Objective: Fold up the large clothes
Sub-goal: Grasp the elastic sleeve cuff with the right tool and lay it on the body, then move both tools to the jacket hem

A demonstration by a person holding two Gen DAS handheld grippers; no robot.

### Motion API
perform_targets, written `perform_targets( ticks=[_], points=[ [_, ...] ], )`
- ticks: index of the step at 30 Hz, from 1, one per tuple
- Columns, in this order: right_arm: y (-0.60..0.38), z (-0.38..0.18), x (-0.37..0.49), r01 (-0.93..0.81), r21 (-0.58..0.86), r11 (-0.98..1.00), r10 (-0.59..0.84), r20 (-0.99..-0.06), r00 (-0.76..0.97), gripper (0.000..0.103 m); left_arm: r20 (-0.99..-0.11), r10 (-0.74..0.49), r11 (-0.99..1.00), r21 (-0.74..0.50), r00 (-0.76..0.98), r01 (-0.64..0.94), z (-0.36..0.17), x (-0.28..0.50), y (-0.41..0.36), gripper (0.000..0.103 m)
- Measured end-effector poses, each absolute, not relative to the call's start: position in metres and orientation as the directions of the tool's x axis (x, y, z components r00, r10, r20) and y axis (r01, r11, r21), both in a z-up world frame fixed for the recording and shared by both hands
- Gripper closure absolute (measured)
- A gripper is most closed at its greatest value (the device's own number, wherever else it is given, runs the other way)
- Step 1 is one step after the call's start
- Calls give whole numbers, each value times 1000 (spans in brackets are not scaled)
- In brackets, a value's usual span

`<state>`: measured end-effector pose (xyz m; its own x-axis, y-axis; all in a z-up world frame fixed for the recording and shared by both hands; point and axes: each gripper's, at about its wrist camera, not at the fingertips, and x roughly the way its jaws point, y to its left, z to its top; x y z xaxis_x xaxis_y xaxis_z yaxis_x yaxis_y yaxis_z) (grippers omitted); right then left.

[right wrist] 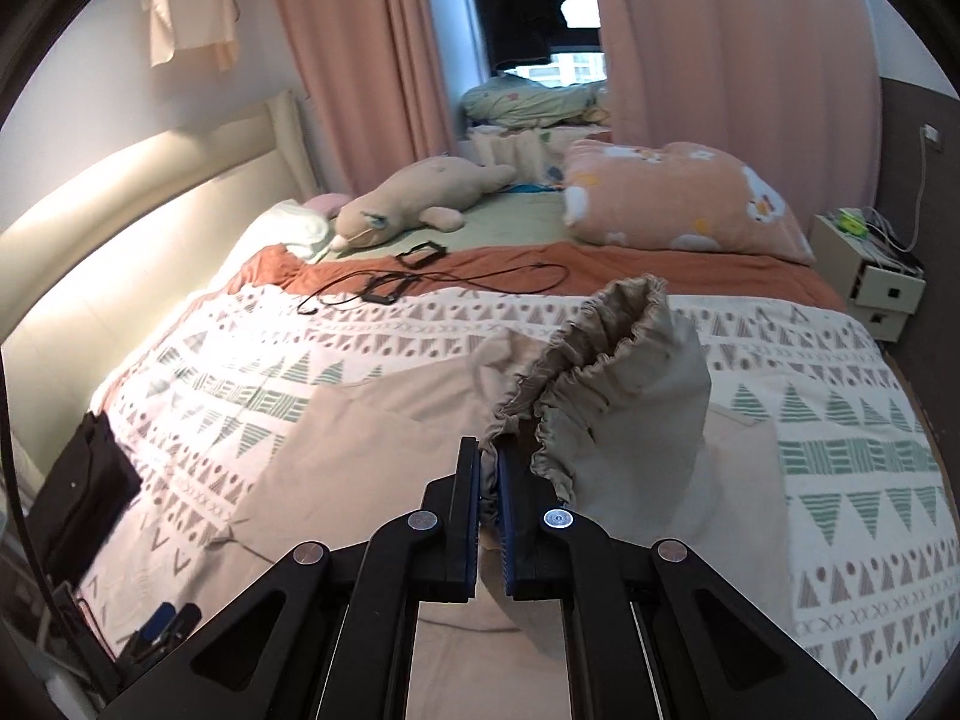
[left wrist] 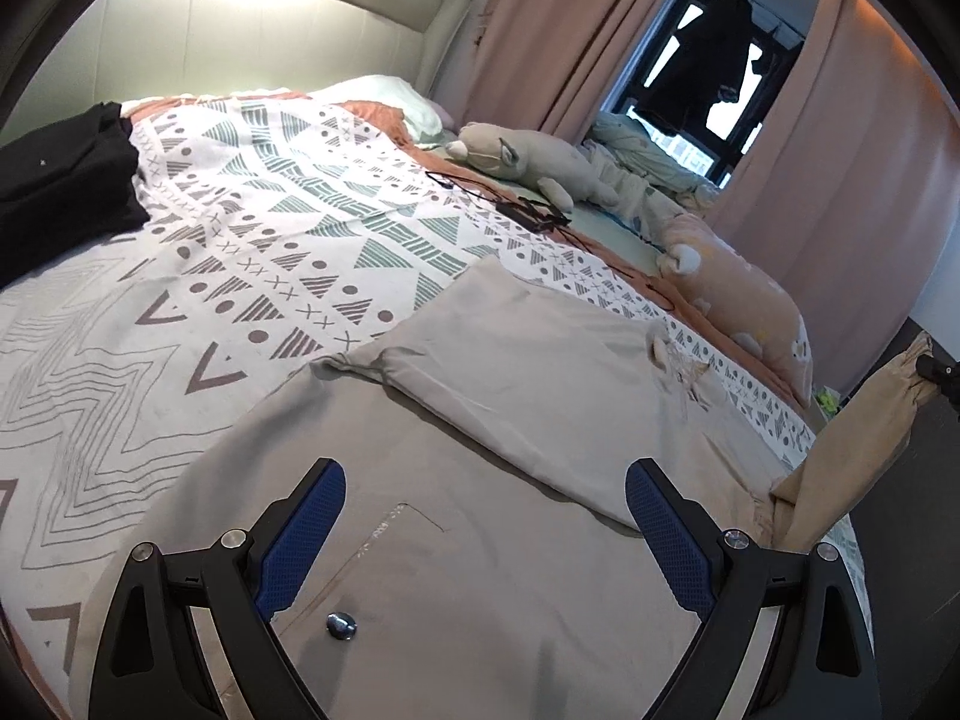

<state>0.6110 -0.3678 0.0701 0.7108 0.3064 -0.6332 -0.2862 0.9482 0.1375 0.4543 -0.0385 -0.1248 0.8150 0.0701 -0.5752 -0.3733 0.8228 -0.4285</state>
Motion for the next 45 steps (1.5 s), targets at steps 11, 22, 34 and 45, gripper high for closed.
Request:
perform_targets(
  ticks=[11,22,34,45],
  points=[
    [-268,-14,643,-354,228,907,407,-688,601,97,-648,77,747,-466,758,-474,-145,455,-8,8],
    [-255,-78,645,-339,341,877,470,-759,451,33,-689,93,723,-449,719,-524,-156,458,2,8],
    [-418,-77,599,-107,290,951,302,-801,516,33,-656,54,781,-442,753,-441,-145,456,-20,8],
    [-573,-84,530,140,233,962,124,-834,538,33,-597,-57,882,-405,800,-239,-110,441,-69,8]
  ],
)
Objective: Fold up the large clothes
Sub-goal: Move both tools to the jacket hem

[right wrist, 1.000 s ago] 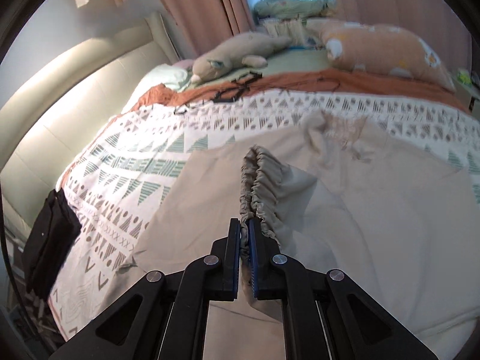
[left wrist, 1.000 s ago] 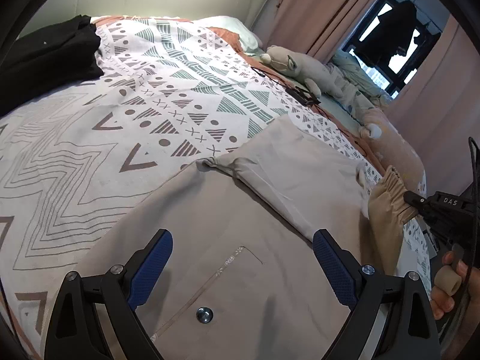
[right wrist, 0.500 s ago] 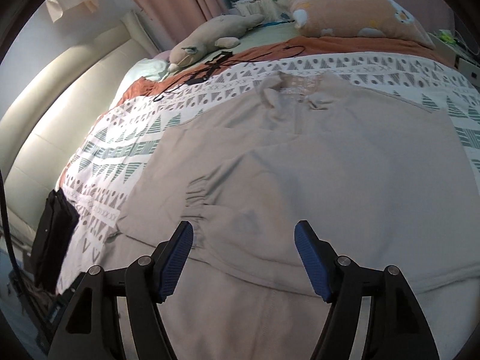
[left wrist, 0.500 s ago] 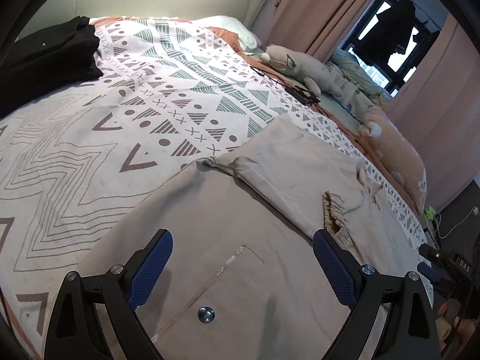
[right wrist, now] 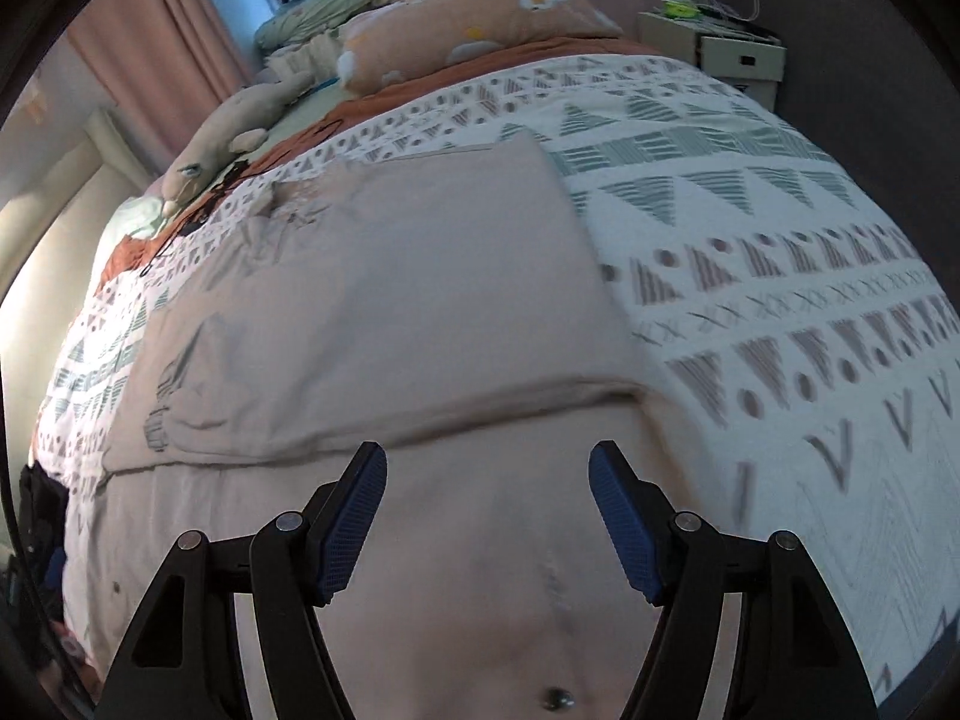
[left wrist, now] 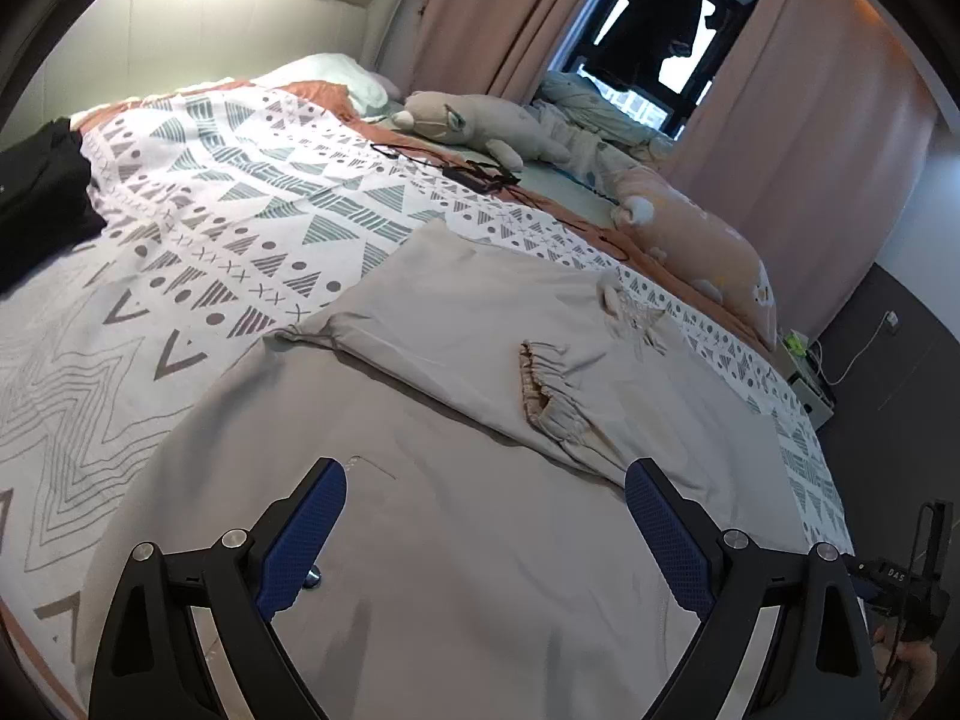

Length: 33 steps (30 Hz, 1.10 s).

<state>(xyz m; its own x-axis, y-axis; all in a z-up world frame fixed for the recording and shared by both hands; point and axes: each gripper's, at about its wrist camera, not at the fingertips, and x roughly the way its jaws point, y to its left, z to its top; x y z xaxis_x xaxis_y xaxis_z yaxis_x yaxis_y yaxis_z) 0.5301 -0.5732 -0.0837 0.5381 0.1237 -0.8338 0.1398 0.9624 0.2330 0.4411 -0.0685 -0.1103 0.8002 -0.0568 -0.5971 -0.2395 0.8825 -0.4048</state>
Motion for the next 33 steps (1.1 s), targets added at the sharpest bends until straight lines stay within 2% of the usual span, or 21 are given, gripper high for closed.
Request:
perform_targets(
  ticks=[8,13,17,22,24,28,31,33],
  points=[
    [-636,-82,465,243,248,938,69,-819,570,33,-592,-175,925,-373,787,-75,-88,408,-86,8],
    [-659,-86,429,248,301,921,101,-798,594,32,-583,-166,951,-308,795,-28,-73,378,-93,8],
    [-671,-93,399,251,310,917,102,-790,604,32,-587,-132,963,-268,799,-37,-65,354,-85,8],
    [-675,-104,365,237,288,928,87,-784,615,32,-580,-93,957,-276,809,-88,-61,326,-56,6],
    [-675,-112,355,230,304,924,108,-788,607,32,-580,-73,950,-289,812,-121,-63,315,-40,2],
    [-674,-128,340,209,351,912,168,-788,592,32,-594,-38,932,-311,803,-185,-74,299,-11,1],
    [-672,-136,329,207,387,898,197,-777,598,19,-614,-21,920,-320,789,-225,-85,290,7,1],
    [-671,-140,324,206,408,889,213,-770,602,18,-620,-10,911,-329,784,-249,-92,284,17,1]
  ],
)
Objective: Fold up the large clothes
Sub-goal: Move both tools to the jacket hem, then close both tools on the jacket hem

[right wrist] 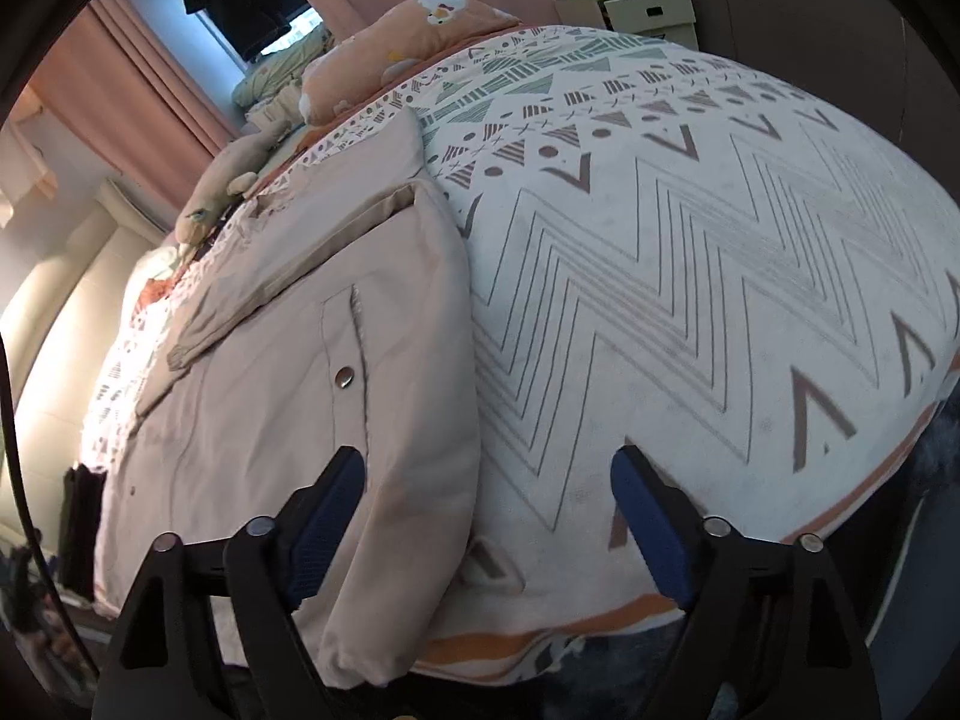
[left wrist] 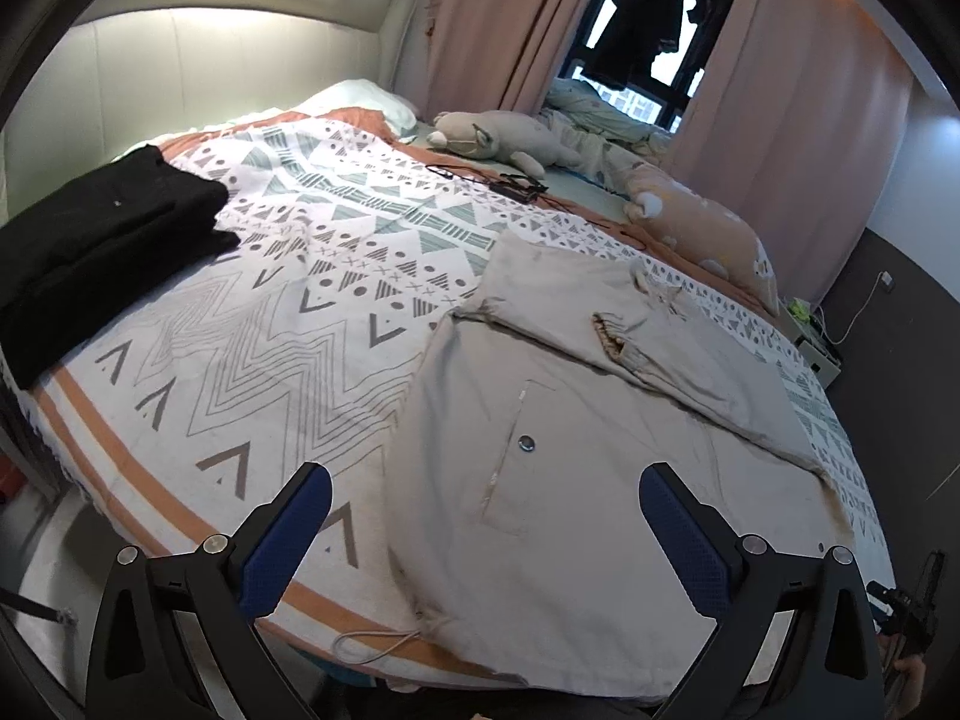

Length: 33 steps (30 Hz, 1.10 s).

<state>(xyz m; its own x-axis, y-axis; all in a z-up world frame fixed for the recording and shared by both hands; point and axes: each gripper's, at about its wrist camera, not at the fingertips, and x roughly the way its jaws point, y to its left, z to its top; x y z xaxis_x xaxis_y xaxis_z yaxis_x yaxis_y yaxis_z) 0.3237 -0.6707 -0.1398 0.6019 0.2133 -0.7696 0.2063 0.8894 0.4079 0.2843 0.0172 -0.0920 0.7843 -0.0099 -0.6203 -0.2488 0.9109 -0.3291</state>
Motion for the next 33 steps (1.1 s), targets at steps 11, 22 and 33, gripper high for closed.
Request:
perform_targets(
  ticks=[11,22,33],
  points=[
    [-666,-166,301,187,535,824,316,-707,632,19,-647,-71,879,-401,759,-259,-133,272,52,10],
    [-666,-175,309,166,629,759,396,-649,650,26,-689,-226,801,-534,689,-271,-181,305,67,39],
    [-645,-186,324,108,742,662,560,-585,587,33,-681,-373,714,-645,630,-274,-212,327,66,47]
  ],
)
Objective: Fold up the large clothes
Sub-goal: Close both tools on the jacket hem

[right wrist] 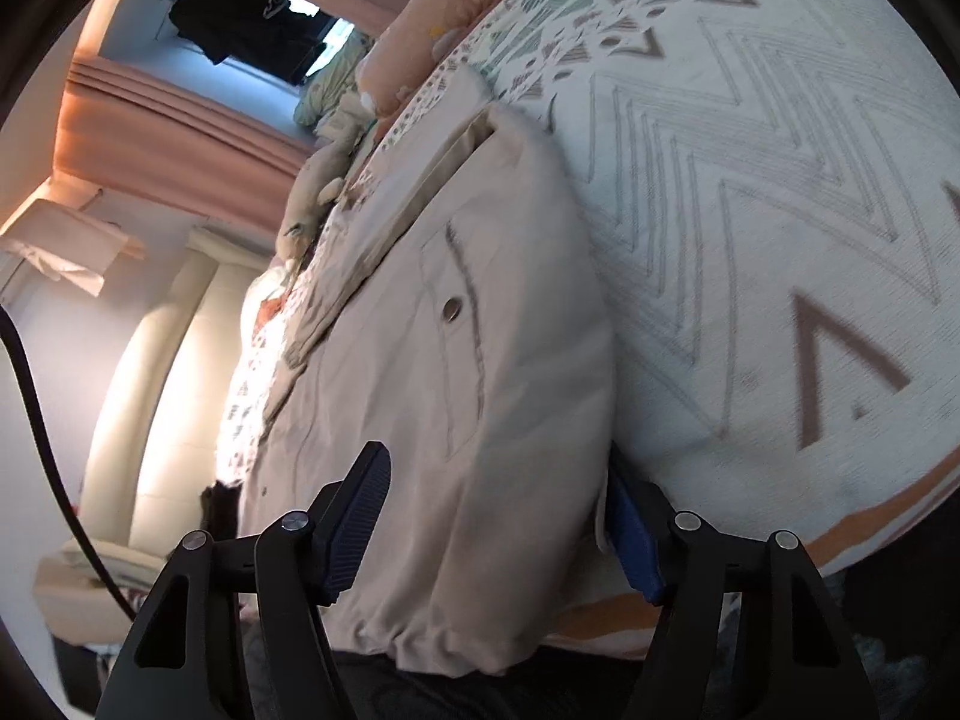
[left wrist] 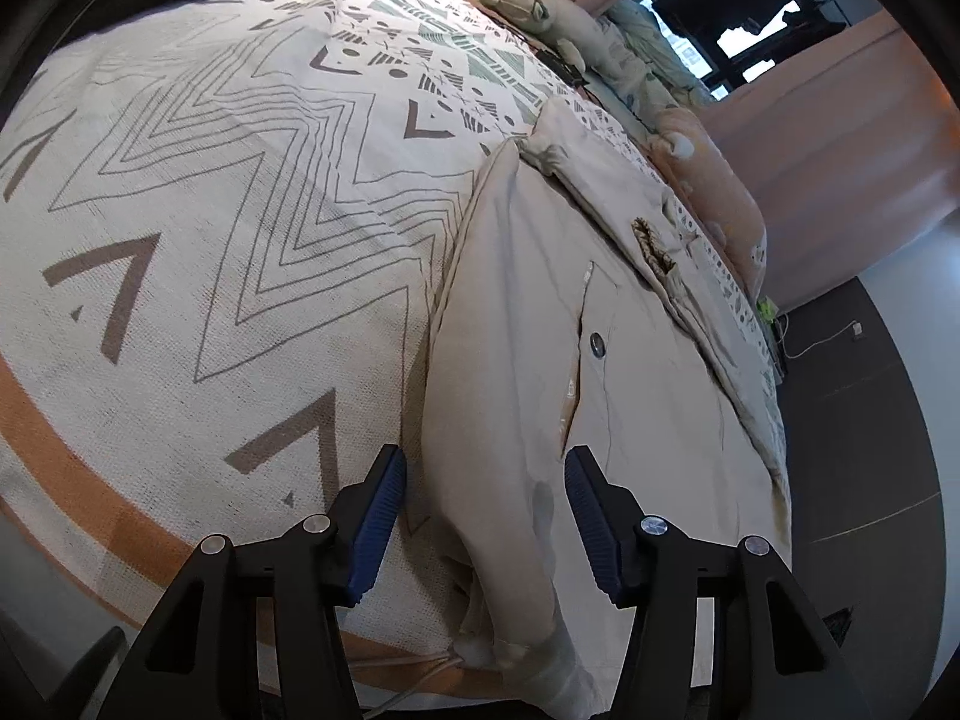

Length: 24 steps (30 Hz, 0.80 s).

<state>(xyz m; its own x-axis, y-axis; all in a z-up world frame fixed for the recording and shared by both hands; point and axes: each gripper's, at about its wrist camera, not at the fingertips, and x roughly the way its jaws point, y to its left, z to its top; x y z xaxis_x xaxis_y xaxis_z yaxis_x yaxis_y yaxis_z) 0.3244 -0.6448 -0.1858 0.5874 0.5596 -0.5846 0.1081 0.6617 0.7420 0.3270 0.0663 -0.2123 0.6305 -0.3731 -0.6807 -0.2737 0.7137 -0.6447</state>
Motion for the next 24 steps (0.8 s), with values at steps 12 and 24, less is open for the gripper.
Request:
perform_targets(
  ticks=[12,24],
  points=[
    [-623,-197,324,107,794,599,602,-534,594,33,-604,-502,611,-754,619,-241,-219,334,59,55],
    [-614,-190,323,158,745,648,527,-588,613,61,-601,-515,591,-766,612,-255,-226,319,50,79]
  ],
)
